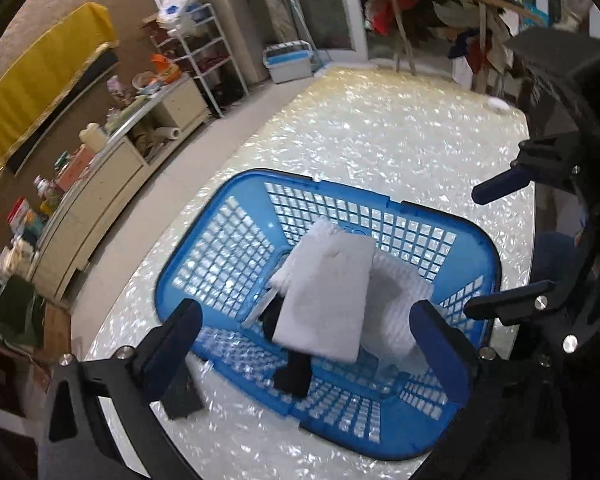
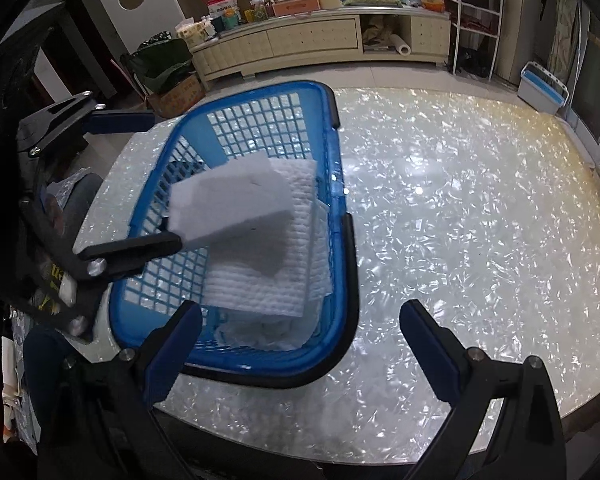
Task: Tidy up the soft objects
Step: 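Move the right gripper to the black square pad on the table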
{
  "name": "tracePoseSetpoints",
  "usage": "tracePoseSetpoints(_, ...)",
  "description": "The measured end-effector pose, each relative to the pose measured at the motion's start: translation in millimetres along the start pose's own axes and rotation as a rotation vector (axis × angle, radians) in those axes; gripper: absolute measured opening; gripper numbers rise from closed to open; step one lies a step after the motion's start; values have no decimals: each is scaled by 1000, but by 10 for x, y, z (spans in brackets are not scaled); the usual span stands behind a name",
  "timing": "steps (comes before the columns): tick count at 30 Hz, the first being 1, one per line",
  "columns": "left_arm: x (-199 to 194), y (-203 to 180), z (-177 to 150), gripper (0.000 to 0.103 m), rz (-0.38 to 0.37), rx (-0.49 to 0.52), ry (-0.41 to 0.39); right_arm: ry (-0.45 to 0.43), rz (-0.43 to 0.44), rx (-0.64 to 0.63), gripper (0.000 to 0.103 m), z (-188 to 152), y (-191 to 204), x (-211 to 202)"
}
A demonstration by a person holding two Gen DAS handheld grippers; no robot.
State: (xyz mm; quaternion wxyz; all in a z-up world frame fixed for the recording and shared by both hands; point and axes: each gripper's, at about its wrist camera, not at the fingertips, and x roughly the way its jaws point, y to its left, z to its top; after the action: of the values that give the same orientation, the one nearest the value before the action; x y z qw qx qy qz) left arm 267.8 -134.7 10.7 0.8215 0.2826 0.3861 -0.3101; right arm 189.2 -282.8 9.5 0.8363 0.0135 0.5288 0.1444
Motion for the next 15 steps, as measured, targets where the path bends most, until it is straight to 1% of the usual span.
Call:
tracePoseSetpoints(8,-477,114,-263,103,27,-82,-32,-28,-1,-43,99,-7,243,-188)
tracePoseSetpoints(15,-782,170,-520,103,40,-141,-55,-37,-8,-98,99,3,505,-227)
